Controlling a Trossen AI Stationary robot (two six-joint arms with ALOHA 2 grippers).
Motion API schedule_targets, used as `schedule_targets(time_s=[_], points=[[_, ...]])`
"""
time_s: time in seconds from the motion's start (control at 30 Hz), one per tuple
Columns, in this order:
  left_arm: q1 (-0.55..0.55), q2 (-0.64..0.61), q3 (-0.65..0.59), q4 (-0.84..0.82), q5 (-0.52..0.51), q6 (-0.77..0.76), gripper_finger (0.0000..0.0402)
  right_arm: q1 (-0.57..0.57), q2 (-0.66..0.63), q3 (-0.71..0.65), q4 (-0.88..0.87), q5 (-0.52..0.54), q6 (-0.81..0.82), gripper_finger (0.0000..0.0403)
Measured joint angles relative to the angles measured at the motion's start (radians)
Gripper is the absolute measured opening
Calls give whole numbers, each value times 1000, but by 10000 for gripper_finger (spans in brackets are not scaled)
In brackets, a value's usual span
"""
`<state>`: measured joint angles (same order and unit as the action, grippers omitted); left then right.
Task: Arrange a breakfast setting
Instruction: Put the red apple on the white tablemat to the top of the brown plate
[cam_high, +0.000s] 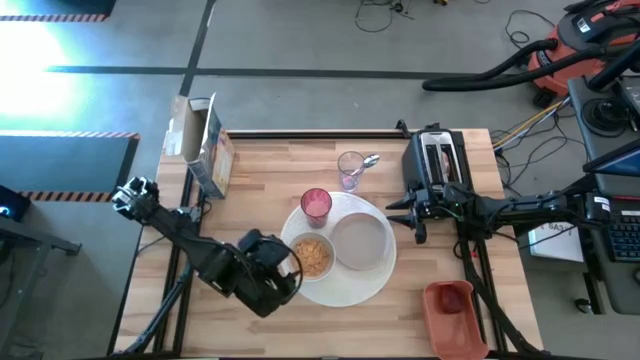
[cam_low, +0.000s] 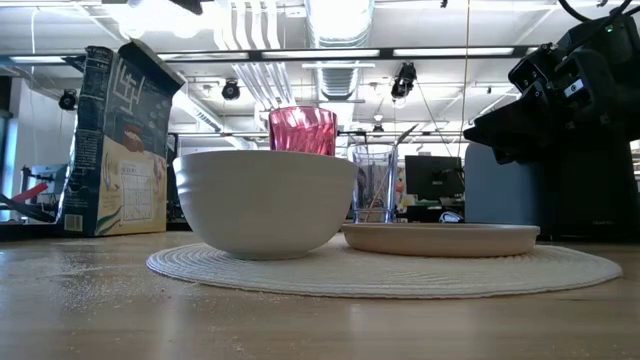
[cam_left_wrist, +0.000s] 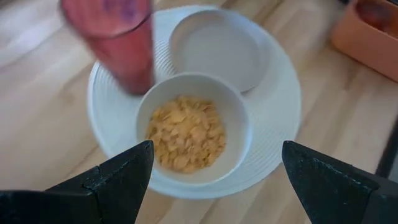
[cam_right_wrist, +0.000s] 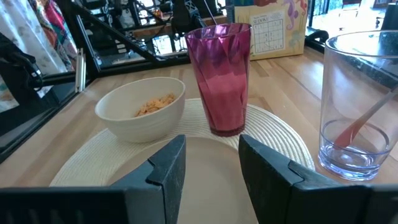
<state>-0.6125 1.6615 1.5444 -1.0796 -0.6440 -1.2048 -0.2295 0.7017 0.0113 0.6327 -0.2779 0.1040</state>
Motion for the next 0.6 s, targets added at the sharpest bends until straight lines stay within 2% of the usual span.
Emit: schedule_targets(time_s=[0.17,0.3,0.4,0.6], points=[[-3,2,0,129,-1,258,337,0,0,0,1,0,22,139],[-29,4,0,227,6,477,337,0,0,0,20,16,204,139],[-60,4,0,273,5,604,337,0,0,0,46,36,252,139],[-109,-27,-1,163,-67,562,337,0,0,0,61,42,432,139]])
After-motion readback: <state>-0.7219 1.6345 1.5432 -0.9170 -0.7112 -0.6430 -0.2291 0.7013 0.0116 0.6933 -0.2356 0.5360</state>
